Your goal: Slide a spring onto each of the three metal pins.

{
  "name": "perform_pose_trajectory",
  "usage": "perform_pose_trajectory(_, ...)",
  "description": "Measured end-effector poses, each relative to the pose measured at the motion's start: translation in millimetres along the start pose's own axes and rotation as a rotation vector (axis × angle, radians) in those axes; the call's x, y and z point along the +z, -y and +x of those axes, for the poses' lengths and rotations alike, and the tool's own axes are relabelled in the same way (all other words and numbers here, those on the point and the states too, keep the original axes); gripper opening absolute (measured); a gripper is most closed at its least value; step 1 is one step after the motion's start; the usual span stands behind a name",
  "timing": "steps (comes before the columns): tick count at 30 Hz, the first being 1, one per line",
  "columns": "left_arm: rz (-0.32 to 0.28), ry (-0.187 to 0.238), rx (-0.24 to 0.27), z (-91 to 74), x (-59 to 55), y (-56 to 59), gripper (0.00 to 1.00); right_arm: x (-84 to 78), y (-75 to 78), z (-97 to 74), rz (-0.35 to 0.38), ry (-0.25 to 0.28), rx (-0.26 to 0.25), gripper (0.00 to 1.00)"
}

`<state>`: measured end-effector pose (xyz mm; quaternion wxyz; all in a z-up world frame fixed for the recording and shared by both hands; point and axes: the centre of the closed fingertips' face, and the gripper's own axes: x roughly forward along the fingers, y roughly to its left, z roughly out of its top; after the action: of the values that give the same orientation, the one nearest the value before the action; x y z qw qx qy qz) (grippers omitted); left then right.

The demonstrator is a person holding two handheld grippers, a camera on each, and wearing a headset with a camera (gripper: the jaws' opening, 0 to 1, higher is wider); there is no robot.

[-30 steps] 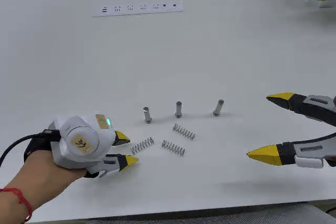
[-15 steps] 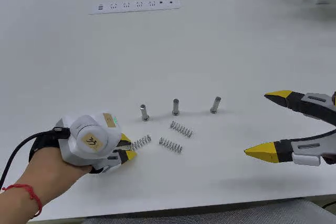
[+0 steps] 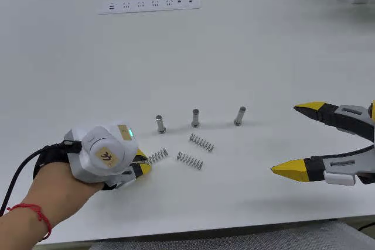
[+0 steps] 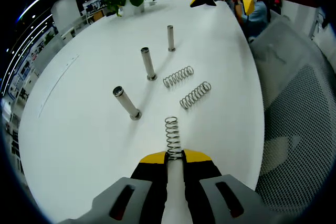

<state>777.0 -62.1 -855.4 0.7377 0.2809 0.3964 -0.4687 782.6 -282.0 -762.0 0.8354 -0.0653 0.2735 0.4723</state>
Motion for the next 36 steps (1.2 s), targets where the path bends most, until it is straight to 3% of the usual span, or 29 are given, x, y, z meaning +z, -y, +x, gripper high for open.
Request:
perform_pose_trajectory(10,-0.033,0.029,-0.002,-3.7,-2.1,0.0,0.1,1.4,-3.1,-0.1,-0.001,0.002,0.0,0.84)
perform_pose_trajectory(18,-0.123,0.135,0.004,-19.1,14.3,0.9,0.1,6.4,-5.1,-1.2,-0.007,0.007,0.002,0.84)
perform_pose_trajectory(23,-0.171,0.212,0.023,-36.4,25.3,-0.3,0.1,17.8,-6.6,-3.3,-0.019,0.025,0.001,0.84)
perform_pose_trajectory(36,-0.213,0.399,0.072,-77.3,62.2,-3.5,0.1,42.2,-14.5,-2.3,-0.05,0.057,0.012,0.83)
